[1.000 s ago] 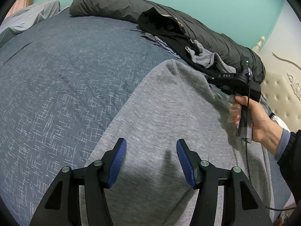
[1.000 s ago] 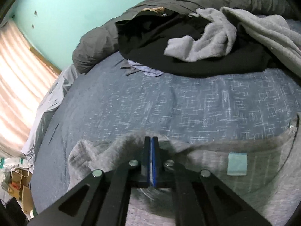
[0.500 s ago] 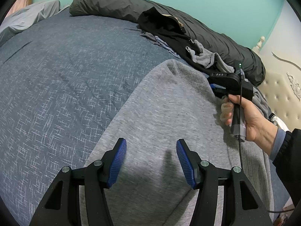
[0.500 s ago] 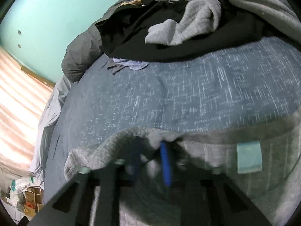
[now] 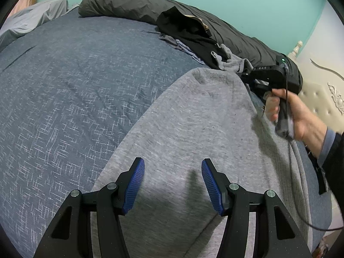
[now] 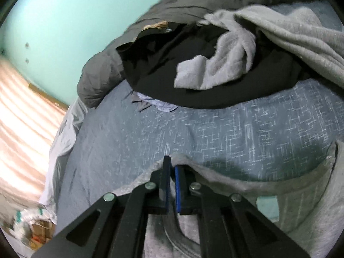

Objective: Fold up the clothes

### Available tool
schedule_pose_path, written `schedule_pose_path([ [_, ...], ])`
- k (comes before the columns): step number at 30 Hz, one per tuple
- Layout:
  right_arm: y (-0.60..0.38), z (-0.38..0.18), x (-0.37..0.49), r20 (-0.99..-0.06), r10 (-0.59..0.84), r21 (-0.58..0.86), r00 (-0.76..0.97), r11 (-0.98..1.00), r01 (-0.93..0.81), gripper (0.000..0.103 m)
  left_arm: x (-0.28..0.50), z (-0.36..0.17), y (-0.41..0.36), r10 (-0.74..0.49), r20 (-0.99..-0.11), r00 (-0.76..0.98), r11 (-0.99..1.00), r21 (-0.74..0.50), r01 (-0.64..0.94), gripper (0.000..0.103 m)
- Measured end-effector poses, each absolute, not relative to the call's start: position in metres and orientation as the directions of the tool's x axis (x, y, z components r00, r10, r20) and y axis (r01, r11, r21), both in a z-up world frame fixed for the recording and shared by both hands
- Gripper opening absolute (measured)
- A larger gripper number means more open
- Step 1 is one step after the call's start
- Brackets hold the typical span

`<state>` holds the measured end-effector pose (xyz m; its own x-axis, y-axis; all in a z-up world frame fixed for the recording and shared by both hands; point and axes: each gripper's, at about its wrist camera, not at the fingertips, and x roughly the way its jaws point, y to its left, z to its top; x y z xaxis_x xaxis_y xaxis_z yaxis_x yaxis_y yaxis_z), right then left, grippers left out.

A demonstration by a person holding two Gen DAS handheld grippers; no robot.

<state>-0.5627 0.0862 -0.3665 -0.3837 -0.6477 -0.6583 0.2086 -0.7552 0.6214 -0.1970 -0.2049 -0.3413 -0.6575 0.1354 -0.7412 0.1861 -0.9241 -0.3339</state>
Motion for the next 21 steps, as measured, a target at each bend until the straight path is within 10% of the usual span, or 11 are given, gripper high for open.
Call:
schedule_pose_path([
  [9, 0.057, -0.366, -0.584, -0.820, -0.553, 0.502, -0.145, -0.818, 0.281, 0.003, -0.198, -0.345, -0.205, 0.134, -0.748, -0.650, -0.923, -0.333, 0.193, 0.059],
  [21, 0.080, -0.369, -0.574, -0.644, -0.737, 0.726, -0.208, -0.673, 0.138, 0.003, -0.199, -0.345, -0.203, 0.134, -0.746, -0.652, -0.924, -0.332, 0.190, 0.059],
])
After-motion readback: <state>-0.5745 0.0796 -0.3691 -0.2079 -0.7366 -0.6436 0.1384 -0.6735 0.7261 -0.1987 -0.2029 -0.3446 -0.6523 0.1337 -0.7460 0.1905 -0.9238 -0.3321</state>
